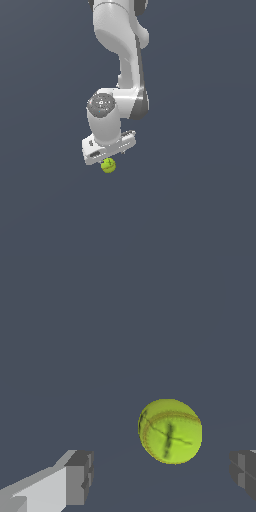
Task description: Pick up the object and move it to a goal position.
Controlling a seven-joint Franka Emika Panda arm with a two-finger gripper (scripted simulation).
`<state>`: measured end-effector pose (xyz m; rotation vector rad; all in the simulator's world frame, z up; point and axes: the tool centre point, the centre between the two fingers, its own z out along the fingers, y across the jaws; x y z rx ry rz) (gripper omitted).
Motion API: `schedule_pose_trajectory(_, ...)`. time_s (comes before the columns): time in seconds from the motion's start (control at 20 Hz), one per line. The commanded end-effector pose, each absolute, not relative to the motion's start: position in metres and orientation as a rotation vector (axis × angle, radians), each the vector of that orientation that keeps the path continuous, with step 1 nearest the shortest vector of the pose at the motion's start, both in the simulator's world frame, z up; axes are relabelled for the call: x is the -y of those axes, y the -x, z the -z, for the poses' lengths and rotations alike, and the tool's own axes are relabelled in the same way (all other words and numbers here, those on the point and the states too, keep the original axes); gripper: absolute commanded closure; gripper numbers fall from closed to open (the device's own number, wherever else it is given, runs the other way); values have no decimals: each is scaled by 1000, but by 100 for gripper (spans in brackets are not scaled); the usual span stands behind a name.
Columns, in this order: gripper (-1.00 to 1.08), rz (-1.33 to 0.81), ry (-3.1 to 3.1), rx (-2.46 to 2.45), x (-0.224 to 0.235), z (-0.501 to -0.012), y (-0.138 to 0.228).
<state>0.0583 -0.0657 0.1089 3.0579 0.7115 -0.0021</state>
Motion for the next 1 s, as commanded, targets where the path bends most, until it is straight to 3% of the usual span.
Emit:
schedule_pose_trajectory(0.0,-92,1,-3048,-757,74,-103,-62)
schedule_pose_trajectory(0.95,-92,1,-3031,-826,90,-66,-65)
